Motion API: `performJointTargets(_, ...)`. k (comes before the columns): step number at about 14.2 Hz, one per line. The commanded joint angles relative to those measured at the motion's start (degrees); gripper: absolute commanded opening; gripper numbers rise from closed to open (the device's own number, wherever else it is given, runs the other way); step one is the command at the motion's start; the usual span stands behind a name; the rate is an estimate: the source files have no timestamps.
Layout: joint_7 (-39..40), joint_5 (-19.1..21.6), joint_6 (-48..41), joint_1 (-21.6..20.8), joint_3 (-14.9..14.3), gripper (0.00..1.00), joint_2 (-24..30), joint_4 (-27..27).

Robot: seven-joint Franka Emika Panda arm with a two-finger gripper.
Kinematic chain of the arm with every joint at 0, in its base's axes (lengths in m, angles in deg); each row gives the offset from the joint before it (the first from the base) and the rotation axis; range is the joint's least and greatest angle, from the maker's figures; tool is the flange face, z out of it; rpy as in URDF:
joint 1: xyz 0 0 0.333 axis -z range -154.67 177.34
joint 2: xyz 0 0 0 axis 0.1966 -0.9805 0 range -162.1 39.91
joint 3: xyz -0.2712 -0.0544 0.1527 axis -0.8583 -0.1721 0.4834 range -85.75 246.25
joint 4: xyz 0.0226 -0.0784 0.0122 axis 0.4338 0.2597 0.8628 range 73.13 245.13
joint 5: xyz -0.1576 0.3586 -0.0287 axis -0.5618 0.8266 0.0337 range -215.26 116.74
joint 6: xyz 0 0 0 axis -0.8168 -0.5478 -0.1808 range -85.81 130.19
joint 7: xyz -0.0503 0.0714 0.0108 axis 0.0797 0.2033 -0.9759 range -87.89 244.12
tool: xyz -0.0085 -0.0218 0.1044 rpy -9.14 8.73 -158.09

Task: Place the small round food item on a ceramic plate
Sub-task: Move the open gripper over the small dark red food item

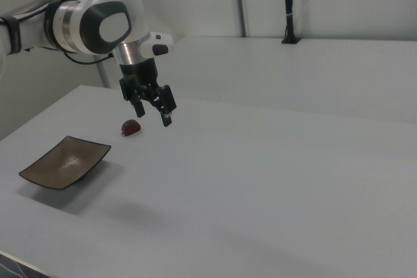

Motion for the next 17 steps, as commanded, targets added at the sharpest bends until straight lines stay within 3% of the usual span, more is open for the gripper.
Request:
performJointTargets(1, 0.6, -0.8, -4.2, -0.5, -0.1, 1.00, -2.6, -3.9)
performJointTargets(8, -0.5, -0.8, -3.7, -0.5, 0.0, 1.00, -2.5, -3.9)
performJointTargets(13, -16.0, -0.8, -1.3, -0.4, 3.0, 1.00, -5.7, -6.7)
performJointTargets(17, -30.4, -0.8, 7.4, -1.0, 5.8, 1.00, -9.0, -8.0)
